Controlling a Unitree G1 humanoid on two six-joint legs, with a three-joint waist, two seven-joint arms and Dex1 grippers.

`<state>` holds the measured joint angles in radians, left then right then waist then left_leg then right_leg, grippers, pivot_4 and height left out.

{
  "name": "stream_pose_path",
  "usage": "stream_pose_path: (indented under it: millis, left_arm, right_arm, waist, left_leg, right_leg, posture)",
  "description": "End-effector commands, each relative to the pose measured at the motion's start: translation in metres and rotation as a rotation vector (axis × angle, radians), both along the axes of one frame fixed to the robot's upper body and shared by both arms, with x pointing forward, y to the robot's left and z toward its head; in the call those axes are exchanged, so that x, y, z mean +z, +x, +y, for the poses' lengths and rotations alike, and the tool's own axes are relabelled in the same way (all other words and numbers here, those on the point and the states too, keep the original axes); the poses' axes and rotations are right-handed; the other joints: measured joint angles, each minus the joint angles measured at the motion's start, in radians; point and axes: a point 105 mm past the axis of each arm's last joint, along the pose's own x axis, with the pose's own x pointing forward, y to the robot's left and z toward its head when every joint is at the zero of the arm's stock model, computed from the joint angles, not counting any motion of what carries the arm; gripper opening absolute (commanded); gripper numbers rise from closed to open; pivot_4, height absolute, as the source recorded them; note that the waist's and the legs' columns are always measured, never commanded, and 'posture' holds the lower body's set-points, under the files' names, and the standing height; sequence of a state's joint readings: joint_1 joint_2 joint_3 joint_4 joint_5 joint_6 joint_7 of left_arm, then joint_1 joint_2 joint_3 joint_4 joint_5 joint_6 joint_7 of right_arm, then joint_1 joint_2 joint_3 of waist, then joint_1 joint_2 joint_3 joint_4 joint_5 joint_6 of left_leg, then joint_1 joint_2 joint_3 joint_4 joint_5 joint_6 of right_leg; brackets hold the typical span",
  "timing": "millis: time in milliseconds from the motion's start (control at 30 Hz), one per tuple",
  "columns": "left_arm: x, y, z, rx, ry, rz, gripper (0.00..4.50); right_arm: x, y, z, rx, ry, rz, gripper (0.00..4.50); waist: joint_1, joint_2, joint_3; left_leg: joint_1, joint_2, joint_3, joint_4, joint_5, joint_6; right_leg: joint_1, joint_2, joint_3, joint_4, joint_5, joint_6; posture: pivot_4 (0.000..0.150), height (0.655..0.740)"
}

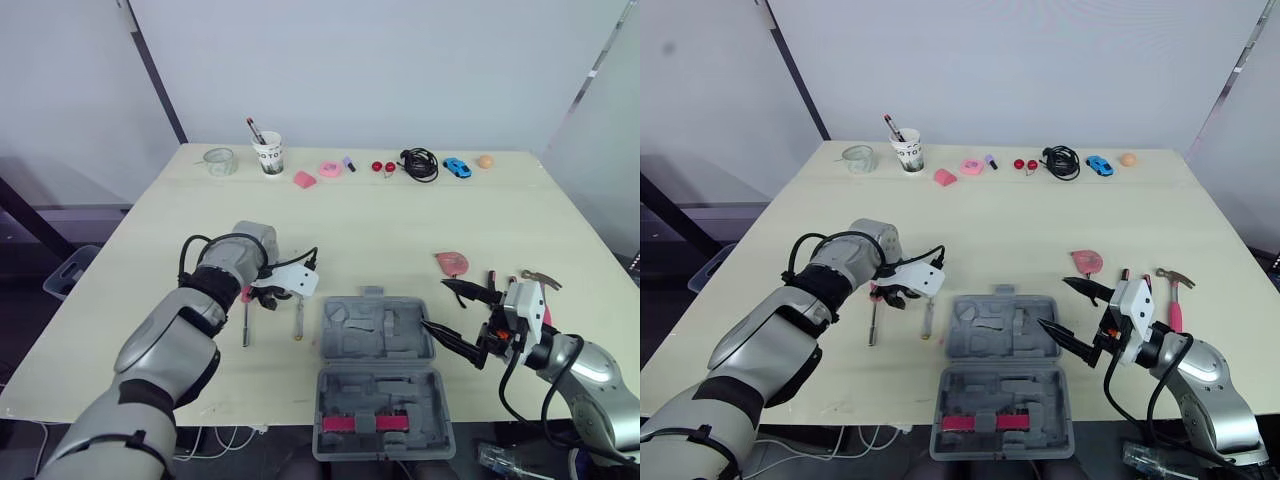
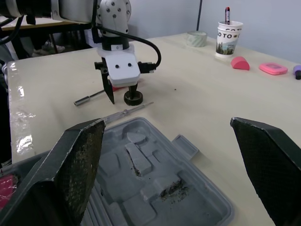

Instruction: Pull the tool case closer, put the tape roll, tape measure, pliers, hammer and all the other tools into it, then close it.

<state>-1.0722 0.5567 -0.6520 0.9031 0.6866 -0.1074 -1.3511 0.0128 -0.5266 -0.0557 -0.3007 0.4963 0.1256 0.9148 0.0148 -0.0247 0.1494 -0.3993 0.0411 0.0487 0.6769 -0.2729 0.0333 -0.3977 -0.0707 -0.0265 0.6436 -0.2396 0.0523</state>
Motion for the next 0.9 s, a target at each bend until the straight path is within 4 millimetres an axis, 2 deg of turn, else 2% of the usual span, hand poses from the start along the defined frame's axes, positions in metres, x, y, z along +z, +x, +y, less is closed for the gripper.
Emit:
stream_pose_path:
  millis: [33,100,133,567,700,900]
  left_arm:
    - [0.003,0.002,-0.001,-0.024,0.022,-0.006,1.47]
    - [0.003,0.002,-0.001,-0.027,0.025,-0.008,0.41]
    - [0.004,0.003,-0.001,-0.029,0.027,-0.014,0.1]
    - [0.028,-0.001,0.006,-0.031,0.028,0.002,0.1]
    - [0.046,-0.008,0.004,-0.048,0.006,-0.009,0.1]
    - [0.059,-0.021,-0.007,-0.068,-0.037,-0.025,0.1]
  right_arm:
    - [0.011,-0.003,-0.001,0.01,-0.004,-0.055,4.5]
    - [0.01,-0.003,-0.001,0.013,-0.004,-0.053,4.5]
    - [0.01,-0.004,-0.001,0.016,-0.005,-0.052,4.5]
    - [0.012,-0.004,0.004,0.055,-0.01,-0.056,4.5]
    - [0.01,-0.01,0.005,0.107,-0.004,-0.028,4.5]
    - [0.011,-0.018,0.008,0.193,-0.001,-0.009,4.5]
  waist:
    - [0.0,0.0,0.0]
    - [0.0,0.001,0.0]
    - [0.0,0.001,0.0]
    - [-0.001,0.0,0.0]
    - [-0.001,0.0,0.0]
    - [-0.001,0.0,0.0]
  left_leg:
    - [0.0,0.0,0.0,0.0,0.0,0.0]
    - [0.0,0.0,0.0,0.0,0.0,0.0]
    - [0.0,0.0,0.0,0.001,0.0,0.0]
    - [0.0,0.0,0.0,0.001,0.0,0.0]
    - [0.0,0.0,-0.001,0.002,0.0,0.0]
    - [0.0,0.0,-0.001,0.002,0.0,0.0]
  right_leg:
    - [0.0,0.0,0.0,0.0,0.0,0.0]
    - [0.0,0.0,0.0,0.001,0.0,0.0]
    - [0.0,0.0,0.0,0.001,0.0,0.0]
    - [0.0,0.0,0.0,0.002,0.0,0.0]
    - [0.0,0.0,0.0,0.001,0.0,0.0]
    - [0.0,0.0,0.0,0.001,0.0,0.0]
  posture:
    - [0.15,0.74]
    - [0.15,0.74]
    - [0.15,0.74]
    - [0.15,0.74]
    - [0.15,0.74]
    - [0.15,0.74]
